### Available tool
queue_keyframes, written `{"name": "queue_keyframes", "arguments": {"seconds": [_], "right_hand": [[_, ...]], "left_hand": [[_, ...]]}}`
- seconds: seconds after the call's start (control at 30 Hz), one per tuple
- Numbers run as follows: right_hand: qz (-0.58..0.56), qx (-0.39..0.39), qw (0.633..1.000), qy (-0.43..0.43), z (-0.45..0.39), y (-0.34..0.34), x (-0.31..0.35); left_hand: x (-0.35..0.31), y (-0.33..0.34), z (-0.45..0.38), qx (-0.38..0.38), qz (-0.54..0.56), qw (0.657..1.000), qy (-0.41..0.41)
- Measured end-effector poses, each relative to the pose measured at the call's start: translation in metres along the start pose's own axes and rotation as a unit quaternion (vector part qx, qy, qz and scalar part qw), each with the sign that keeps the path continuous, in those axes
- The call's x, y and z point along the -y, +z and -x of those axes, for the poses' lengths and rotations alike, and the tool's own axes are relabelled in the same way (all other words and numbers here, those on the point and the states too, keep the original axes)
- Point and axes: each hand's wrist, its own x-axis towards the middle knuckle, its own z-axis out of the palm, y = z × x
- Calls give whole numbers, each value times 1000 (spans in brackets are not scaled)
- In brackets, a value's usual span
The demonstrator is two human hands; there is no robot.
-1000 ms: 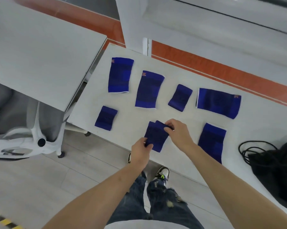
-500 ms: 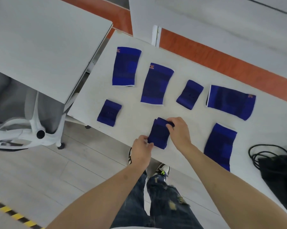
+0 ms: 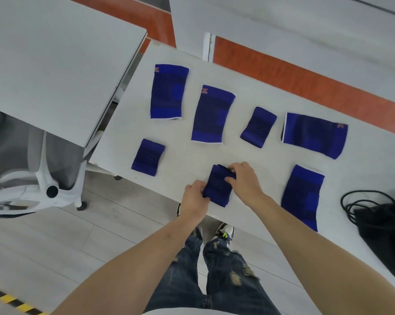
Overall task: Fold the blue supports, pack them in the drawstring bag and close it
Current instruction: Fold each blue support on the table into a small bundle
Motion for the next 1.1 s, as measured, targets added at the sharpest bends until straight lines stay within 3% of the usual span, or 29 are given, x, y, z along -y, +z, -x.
{"name": "queue_keyframes", "arguments": {"seconds": [0.17, 0.27, 0.4, 0.53, 0.63, 0.73, 0.83, 0.93, 1.1], "right_hand": [[-23, -12, 1000, -7, 17, -12, 2], [-91, -12, 996, -25, 32, -26, 6], [-222, -47, 974, -6, 56, -41, 1], [-150, -166, 969, -109, 71, -50, -11], [-46, -185, 962, -195, 79, -42, -20], [28, -134, 962, -235, 82, -20, -33], [76, -57, 977, -193, 81, -6, -37], [29, -12, 990, -139, 77, -1, -34], [-110, -29, 993, -35, 68, 0, -32]], "left_hand": [[-25, -18, -12, -1, -38, 997, 75], [-40, -25, -15, 51, 20, 992, 117], [-49, -30, -16, 47, 44, 980, 188], [-56, -31, -11, -12, 15, 944, 330], [-46, -27, -9, -59, -80, 916, 389], [-24, -23, -9, -4, -153, 914, 376], [-5, -18, -4, 62, -195, 923, 327], [1, -15, -2, 67, -168, 939, 293], [-7, -13, -8, 56, -66, 967, 240]]}}
